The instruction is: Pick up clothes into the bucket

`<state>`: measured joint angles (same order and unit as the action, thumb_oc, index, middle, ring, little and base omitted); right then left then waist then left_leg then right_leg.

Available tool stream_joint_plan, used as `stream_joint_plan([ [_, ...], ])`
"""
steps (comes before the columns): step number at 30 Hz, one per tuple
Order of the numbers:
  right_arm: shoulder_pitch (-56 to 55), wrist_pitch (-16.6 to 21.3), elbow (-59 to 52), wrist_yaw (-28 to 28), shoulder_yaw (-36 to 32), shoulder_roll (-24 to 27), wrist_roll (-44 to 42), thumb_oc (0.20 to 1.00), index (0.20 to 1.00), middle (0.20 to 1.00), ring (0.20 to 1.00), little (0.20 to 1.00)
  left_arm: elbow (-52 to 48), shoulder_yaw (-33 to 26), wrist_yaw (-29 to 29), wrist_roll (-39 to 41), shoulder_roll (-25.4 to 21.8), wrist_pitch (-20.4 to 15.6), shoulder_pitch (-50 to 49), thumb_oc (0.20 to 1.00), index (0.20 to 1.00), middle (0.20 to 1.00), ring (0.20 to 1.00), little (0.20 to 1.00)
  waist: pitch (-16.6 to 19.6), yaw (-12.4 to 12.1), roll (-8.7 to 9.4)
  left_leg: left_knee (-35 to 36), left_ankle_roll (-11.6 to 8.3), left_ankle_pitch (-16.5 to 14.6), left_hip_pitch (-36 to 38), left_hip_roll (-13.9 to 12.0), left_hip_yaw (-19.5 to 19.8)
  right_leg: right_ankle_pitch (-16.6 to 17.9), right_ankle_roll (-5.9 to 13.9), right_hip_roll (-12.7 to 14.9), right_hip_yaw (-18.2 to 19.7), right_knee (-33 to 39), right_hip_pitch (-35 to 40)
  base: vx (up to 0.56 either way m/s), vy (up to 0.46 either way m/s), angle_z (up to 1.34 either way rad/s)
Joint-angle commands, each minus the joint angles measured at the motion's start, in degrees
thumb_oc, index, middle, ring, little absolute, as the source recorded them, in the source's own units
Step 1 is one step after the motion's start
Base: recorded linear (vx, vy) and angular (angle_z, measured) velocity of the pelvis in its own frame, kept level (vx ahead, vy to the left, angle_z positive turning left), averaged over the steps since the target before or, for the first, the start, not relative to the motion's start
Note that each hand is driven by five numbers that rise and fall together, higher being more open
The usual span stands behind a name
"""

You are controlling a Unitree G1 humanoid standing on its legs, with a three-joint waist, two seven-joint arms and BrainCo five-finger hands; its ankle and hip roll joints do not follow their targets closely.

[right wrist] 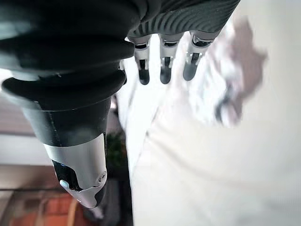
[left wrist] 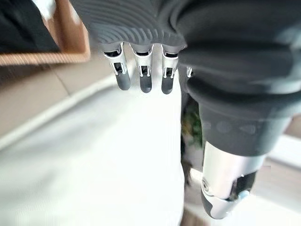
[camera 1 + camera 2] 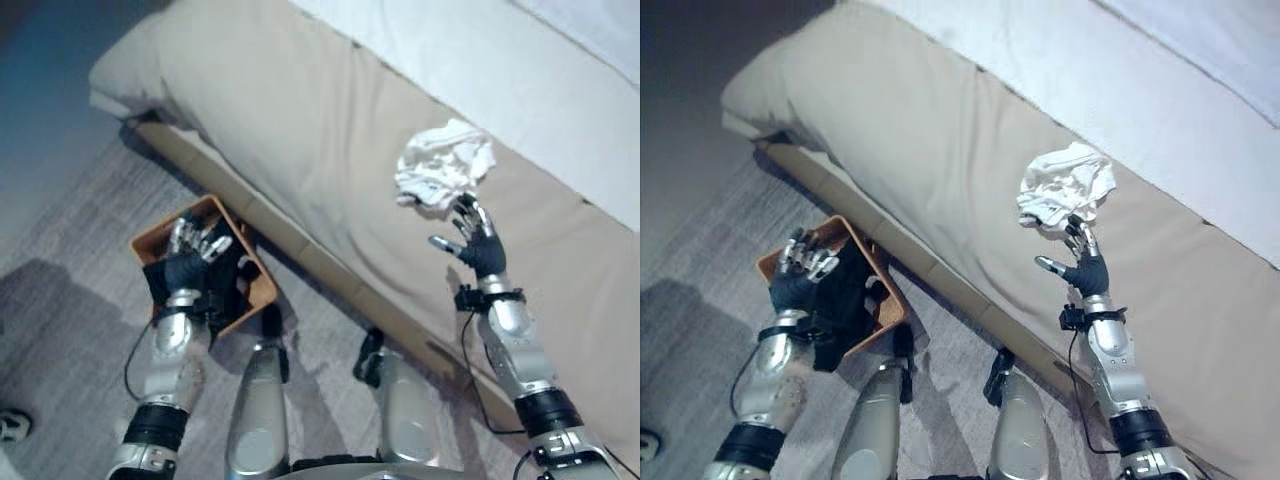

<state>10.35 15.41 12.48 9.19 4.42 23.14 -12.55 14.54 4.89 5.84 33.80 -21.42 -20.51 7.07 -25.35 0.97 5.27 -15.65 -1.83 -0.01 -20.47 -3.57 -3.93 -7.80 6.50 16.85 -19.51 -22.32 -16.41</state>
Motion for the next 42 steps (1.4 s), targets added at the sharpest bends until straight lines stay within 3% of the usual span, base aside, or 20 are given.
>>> stream_joint_plan([
  [1, 1.25, 1.65, -0.55, 4.23, -1.02, 0.48, 4.53, 1.0, 1.0, 1.0, 1.0, 1.0, -2.14, 1.76, -0.04, -3.81, 0.44, -2.58, -1.76, 1.0, 1.0, 1.0, 1.0, 1.0, 6.86, 1.8, -0.77, 4.41, -0.55, 0.78, 2.66, -1.64, 0.76, 13.08, 4.37, 2.85, 1.62, 10.19, 0.82, 0.07, -0.04, -0.23],
  [9, -0.9, 1.6, -0.31, 5.17, -2.68, -0.51, 5.88, 1.0, 1.0, 1.0, 1.0, 1.0, 0.1, 3.65, -0.12, -8.89, 0.61, -1.22, -5.7, 1.0, 1.0, 1.0, 1.0, 1.0, 12.6, 3.41, -2.13, 7.72, -1.35, 0.87, 11.63, -3.32, -0.06, 10.62, 3.62, -0.8, 4.68, 12.01, 7.54, 0.14, -0.106, -0.21],
  [16, 2.48, -0.74, 1.99, 5.77, 0.48, 1.76, 12.1, 1.0, 1.0, 1.0, 1.0, 1.0, -1.9, 1.88, -2.31, -7.54, 0.03, -0.55, -11.53, 1.0, 1.0, 1.0, 1.0, 1.0, 13.94, 1.58, -3.1, 3.98, -1.95, -1.32, 14.12, -4.76, 1.18, 8.11, 2.11, -3.89, 7.59, 12.06, 9.83, 0.08, -0.127, -0.11],
  [18, 6.02, -1.58, 5.03, 7.45, 2.3, 1.96, 13.36, 1.0, 1.0, 1.0, 1.0, 1.0, -2.64, 2.53, -2.25, -6.34, -0.06, -0.45, -11.86, 1.0, 1.0, 1.0, 1.0, 1.0, 13.14, 0.38, -3.84, 7.07, -1.97, 0.11, 13.99, -4.66, 3.05, 8.24, 2.34, -4.29, 8.19, 11.9, 8.96, -0.09, 0.046, -0.19],
  [19, 8.12, -2.06, 7.02, 8.86, 2.94, 1.69, 13.22, 1.0, 1.0, 1.0, 1.0, 1.0, -2.86, 3.55, -1.87, -6.21, -0.07, -0.51, -11.18, 1.0, 1.0, 1.0, 1.0, 1.0, 12.43, -0.53, -4.38, 9.28, -2.3, 2.7, 12.45, -4.41, 4.99, 8.45, 2.62, -4.29, 8.31, 11.81, 8.19, -0.11, 0.077, -0.18],
  [22, 10.76, -2.58, 7.65, 10.53, 2.68, 2.06, 13.85, 1.0, 1.0, 1.0, 1.0, 1.0, -3.71, 4.6, -1.76, -5.79, -0.22, -0.47, -9.65, 1.0, 1.0, 1.0, 1.0, 1.0, 11.64, -0.05, -4.75, 8.74, -2.25, 2.7, 8.23, -2.93, 6.57, 8.91, 3.0, -2.47, 7.83, 10.4, 4.83, -0.17, 0.125, -0.2],
  [25, 18.59, -4.27, 11.25, 14.52, 3.3, 2.92, 15.48, 1.0, 1.0, 1.0, 1.0, 1.0, -6.49, 6.68, -0.99, -5.74, -2.11, -2.11, -7.99, 1.0, 1.0, 1.0, 1.0, 1.0, 8.09, -0.28, -5.38, 4.7, -1.1, 1.33, 2.77, -1.14, 4.26, 10.36, 4.03, 0.81, 9.36, 6.18, -1.57, -0.16, 0.195, 0.14],
  [28, 25.61, -5.15, 14.46, 16.82, 4.74, 4.9, 16.95, 1.0, 1.0, 1.0, 1.0, 1.0, -8.54, 6.74, -0.07, -5.38, -3.93, -3.29, -7.49, 1.0, 1.0, 1.0, 1.0, 1.0, 5.42, -1.17, -5.33, -0.05, -0.45, -0.14, -1.73, -0.26, 2.8, 11.05, 3.89, 2.23, 10.55, 4.24, -5.65, -0.11, 0.145, -0.1],
  [37, 40.25, -7.25, 24.18, 19.83, 8.96, 7.88, 17.71, 1.0, 1.0, 1.0, 1.0, 1.0, -10.01, 6.75, 2.0, -5.24, -5.64, -3.86, -7.63, 1.0, 1.0, 1.0, 1.0, 1.0, 0.74, -2.55, -5.87, -5.19, 0.06, -1.29, -10.31, 0.46, 1.64, 11.3, 3.93, 4.18, 10.48, 1.29, -12.84, -0.05, 0.053, -0.05],
  [42, 53.88, -9.9, 36.27, 20.66, 15.0, 10.4, 18.71, 1.0, 1.0, 1.0, 1.0, 1.0, -13.12, 8.29, 3.22, -5.4, -7.6, -3.95, -7.27, 1.0, 1.0, 1.0, 1.0, 1.0, -1.78, -4.05, -6.34, -7.4, 0.15, -1.01, -16.25, 0.91, 2.22, 11.16, 3.79, 4.62, 9.82, -1.18, -17.84, -0.05, 0.008, 0.07],
])
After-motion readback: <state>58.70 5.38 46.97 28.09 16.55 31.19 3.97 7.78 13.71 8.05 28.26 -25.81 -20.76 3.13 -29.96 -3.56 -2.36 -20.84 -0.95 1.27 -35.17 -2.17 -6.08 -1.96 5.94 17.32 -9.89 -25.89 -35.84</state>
